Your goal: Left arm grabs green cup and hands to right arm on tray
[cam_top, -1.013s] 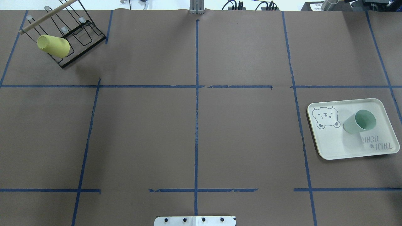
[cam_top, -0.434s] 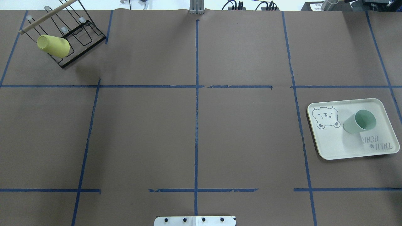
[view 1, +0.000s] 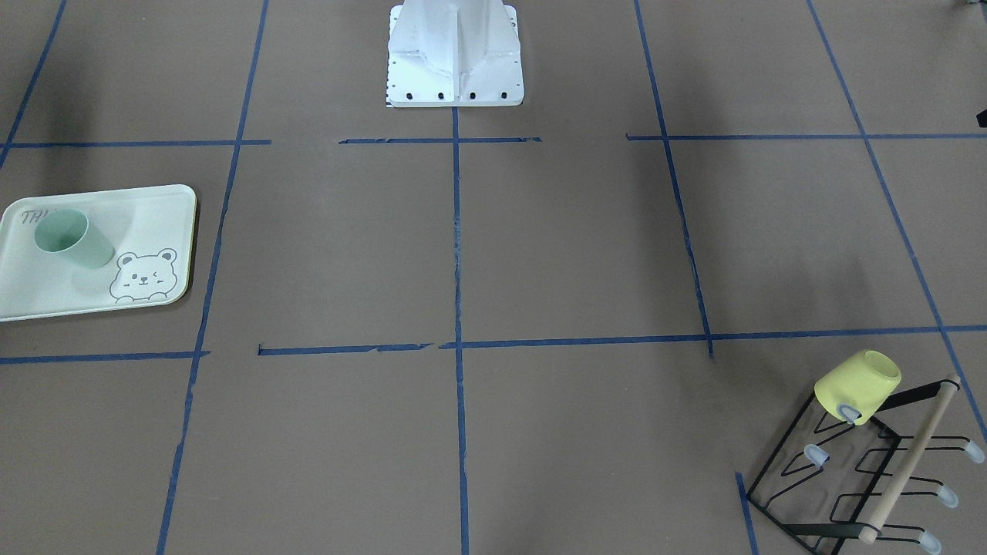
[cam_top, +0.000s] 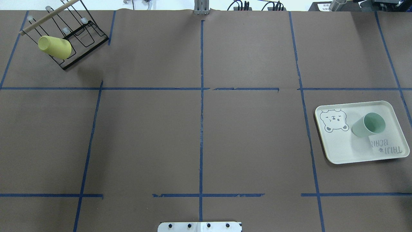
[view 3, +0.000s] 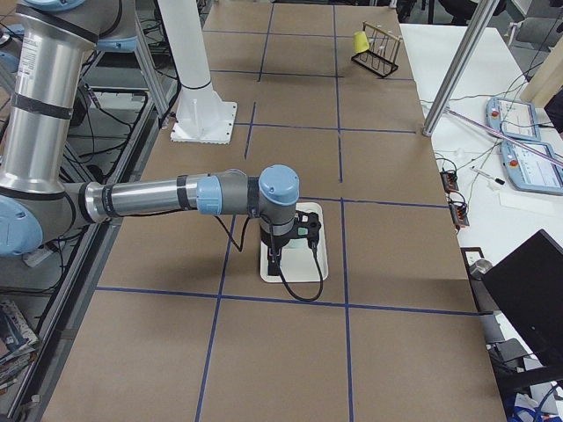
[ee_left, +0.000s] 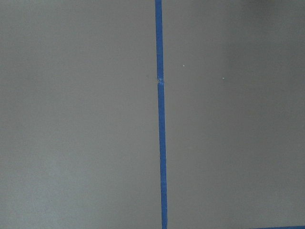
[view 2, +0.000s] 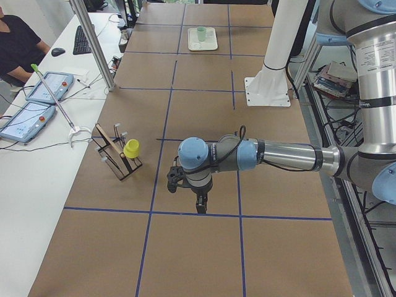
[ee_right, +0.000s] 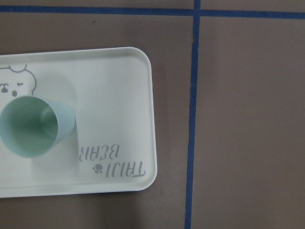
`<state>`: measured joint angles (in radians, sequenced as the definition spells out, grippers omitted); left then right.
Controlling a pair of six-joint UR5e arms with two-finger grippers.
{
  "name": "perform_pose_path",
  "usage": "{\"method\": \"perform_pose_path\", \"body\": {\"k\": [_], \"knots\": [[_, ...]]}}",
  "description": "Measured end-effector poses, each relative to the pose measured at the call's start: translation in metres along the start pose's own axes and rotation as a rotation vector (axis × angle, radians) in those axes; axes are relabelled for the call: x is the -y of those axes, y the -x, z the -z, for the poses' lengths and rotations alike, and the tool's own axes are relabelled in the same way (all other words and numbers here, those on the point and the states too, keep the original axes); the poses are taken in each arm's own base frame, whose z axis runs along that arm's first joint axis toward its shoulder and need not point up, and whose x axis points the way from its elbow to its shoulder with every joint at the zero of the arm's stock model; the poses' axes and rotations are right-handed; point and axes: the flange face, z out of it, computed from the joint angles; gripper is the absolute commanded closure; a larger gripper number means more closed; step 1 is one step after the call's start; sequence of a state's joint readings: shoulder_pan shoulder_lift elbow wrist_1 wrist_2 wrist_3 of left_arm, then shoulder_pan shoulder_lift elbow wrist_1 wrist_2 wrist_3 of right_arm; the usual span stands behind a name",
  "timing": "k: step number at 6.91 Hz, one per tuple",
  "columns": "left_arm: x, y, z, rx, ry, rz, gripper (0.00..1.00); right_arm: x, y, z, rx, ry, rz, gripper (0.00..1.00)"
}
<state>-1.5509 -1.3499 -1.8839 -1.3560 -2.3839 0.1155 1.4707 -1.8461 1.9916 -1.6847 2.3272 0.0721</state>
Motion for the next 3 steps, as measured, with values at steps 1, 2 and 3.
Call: {"method": "perform_pose_path", "body": {"k": [1, 2, 3], "knots": [[0.0014, -0.0008, 0.0010, 0.001, -0.002, -0.003, 0.00, -0.0003, -0.0002, -0.0005, 0.000, 0.001, 0.000, 0.00], [0.0025, -0.0008, 0.0011, 0.001, -0.003, -0.004, 0.00, -0.0016, -0.0013, -0.0018, 0.000, 0.004, -0.004, 0.00], [0.0035, -0.0013, 0.0014, -0.001, -0.004, -0.005, 0.00, -0.0026, -0.0022, -0.0027, 0.000, 0.006, -0.008, 0.00]]}}
